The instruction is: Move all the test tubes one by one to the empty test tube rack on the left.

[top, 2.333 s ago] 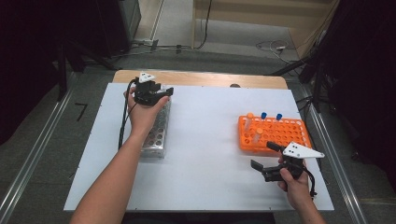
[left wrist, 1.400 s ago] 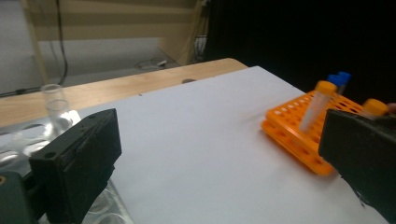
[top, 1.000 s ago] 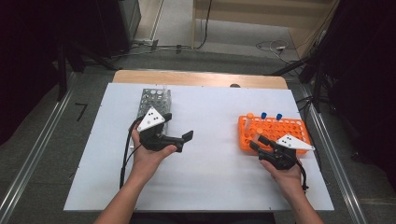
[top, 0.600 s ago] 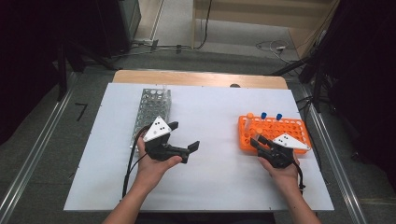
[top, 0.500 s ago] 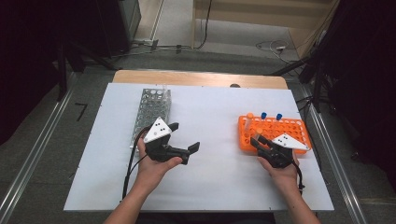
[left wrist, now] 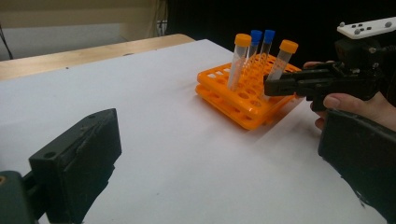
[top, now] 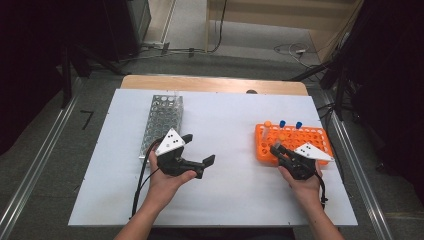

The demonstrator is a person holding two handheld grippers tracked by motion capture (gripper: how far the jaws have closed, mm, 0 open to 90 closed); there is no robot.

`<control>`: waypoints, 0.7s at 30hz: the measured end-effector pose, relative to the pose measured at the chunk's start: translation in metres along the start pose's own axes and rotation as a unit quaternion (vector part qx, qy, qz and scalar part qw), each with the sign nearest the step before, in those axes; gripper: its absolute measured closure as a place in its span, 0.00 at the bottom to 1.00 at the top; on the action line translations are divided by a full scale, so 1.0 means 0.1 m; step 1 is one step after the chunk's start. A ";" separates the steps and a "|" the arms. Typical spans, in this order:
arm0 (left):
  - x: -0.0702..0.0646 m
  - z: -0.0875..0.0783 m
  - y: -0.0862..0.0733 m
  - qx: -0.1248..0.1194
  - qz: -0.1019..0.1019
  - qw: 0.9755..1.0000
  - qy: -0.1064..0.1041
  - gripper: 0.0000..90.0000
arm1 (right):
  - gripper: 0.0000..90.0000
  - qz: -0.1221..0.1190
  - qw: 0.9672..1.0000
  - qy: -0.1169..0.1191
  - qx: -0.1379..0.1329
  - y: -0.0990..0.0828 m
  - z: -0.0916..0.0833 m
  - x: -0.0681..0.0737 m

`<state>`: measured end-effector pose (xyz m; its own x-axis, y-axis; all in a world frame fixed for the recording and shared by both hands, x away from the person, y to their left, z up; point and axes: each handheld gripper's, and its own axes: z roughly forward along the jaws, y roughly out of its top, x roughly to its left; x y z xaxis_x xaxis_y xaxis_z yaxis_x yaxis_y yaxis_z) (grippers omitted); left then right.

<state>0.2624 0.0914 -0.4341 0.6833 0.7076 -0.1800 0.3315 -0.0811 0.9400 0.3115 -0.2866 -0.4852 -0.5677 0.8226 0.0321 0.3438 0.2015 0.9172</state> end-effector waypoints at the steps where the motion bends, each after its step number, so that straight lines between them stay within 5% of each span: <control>1: 0.00 0.00 0.00 0.000 0.000 1.000 0.000 0.00 | 0.81 -0.001 1.000 0.000 -0.006 0.01 -0.01 0.00; 9: -0.04 0.00 0.00 -0.001 0.001 1.000 -0.005 0.00 | 0.81 -0.006 0.999 0.003 -0.033 0.11 -0.16 0.05; 21: -0.11 0.03 0.01 0.001 0.002 1.000 -0.016 0.00 | 0.81 -0.025 0.998 0.061 -0.025 0.14 -0.17 0.34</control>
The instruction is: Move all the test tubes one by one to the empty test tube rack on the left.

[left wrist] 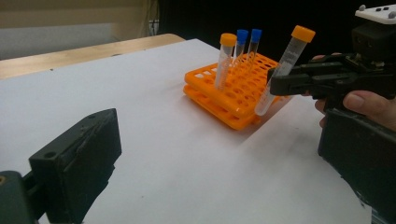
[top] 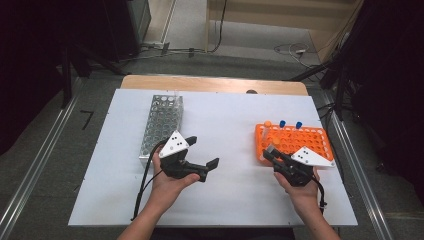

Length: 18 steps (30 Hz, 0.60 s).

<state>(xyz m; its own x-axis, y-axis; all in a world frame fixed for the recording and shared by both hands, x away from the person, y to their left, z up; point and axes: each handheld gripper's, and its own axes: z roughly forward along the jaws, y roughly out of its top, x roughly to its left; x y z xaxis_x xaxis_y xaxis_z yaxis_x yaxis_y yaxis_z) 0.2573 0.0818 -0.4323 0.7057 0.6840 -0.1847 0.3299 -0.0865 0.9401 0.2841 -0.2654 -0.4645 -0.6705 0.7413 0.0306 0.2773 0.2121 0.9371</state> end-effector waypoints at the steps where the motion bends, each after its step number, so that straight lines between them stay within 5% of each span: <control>1: -0.01 0.00 0.00 0.001 0.000 1.000 -0.001 0.00 | 0.81 -0.003 1.000 0.006 0.000 0.00 0.01 0.02; 18: -0.18 0.06 0.03 -0.002 0.014 0.999 -0.032 0.03 | 0.81 -0.027 0.996 0.083 0.023 -0.01 0.14 0.41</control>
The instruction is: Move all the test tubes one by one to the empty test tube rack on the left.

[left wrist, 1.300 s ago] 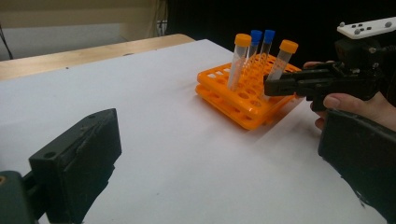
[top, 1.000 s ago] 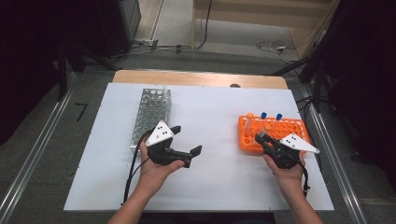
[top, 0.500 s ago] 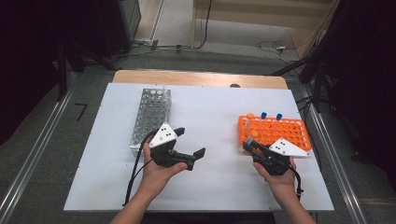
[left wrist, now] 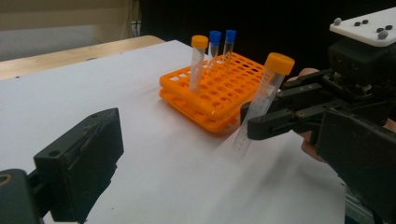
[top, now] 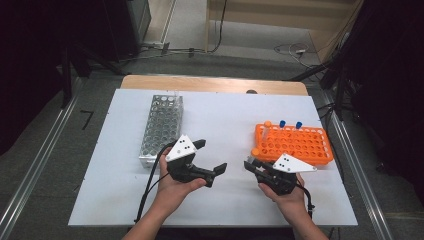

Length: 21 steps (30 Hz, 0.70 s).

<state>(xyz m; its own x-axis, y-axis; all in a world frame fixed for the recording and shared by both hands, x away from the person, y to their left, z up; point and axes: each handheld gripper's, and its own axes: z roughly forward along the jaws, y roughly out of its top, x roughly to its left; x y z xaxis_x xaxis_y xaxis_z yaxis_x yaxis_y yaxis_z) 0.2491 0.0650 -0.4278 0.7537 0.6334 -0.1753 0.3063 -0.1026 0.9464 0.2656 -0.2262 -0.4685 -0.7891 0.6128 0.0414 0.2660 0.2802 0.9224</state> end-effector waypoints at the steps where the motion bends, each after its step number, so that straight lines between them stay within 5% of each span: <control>1: -0.01 0.00 0.00 -0.002 0.002 1.000 -0.002 0.04 | 0.81 -0.001 1.000 0.003 0.003 0.00 0.01 0.02; 14: -0.13 0.12 -0.03 0.010 0.010 0.998 -0.058 0.28 | 0.81 -0.020 0.999 0.047 0.019 0.01 0.13 0.23; 21: -0.20 0.20 -0.05 0.023 0.022 0.997 -0.065 0.45 | 0.81 -0.031 0.997 0.068 0.027 0.01 0.16 0.32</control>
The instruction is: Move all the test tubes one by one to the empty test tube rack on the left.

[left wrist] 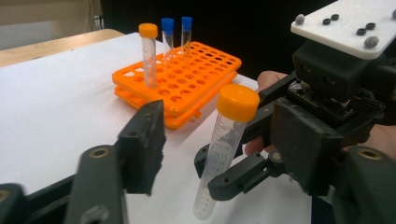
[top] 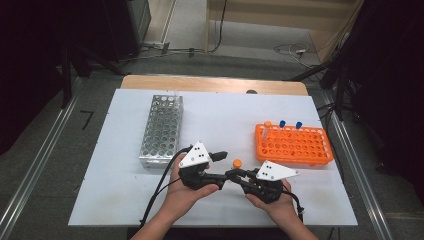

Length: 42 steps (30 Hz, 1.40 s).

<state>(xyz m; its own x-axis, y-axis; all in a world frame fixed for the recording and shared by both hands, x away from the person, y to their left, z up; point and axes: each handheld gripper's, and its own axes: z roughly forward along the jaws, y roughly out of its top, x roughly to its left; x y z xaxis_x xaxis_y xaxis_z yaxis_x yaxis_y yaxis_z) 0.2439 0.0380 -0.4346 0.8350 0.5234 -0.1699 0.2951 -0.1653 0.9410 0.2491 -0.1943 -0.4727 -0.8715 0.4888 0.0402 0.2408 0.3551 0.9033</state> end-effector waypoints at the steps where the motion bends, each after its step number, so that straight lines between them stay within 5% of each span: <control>1: -0.01 0.01 0.00 0.001 0.003 1.000 0.000 0.47 | 0.81 -0.002 1.000 0.002 0.000 0.00 0.00 0.01; 13: -0.07 0.06 -0.01 0.010 0.018 1.000 -0.023 0.77 | 0.81 -0.007 0.999 0.039 0.003 0.01 0.02 0.05; 24: -0.05 0.06 -0.02 0.011 0.030 0.999 -0.017 0.79 | 0.80 0.002 0.999 0.043 0.005 0.00 0.03 0.04; 42: 0.19 -0.09 0.04 -0.005 0.018 1.000 0.024 0.79 | 0.05 0.020 0.999 0.041 0.003 0.02 -0.13 -0.07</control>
<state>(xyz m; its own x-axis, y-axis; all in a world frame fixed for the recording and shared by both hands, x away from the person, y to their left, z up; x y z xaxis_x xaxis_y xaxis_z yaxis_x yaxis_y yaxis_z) 0.2565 0.0548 -0.4309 0.8212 0.5575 -0.1216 0.2602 -0.1763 0.9493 0.2507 -0.2073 -0.4655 -0.8934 0.4353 0.1109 0.2778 0.3415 0.8979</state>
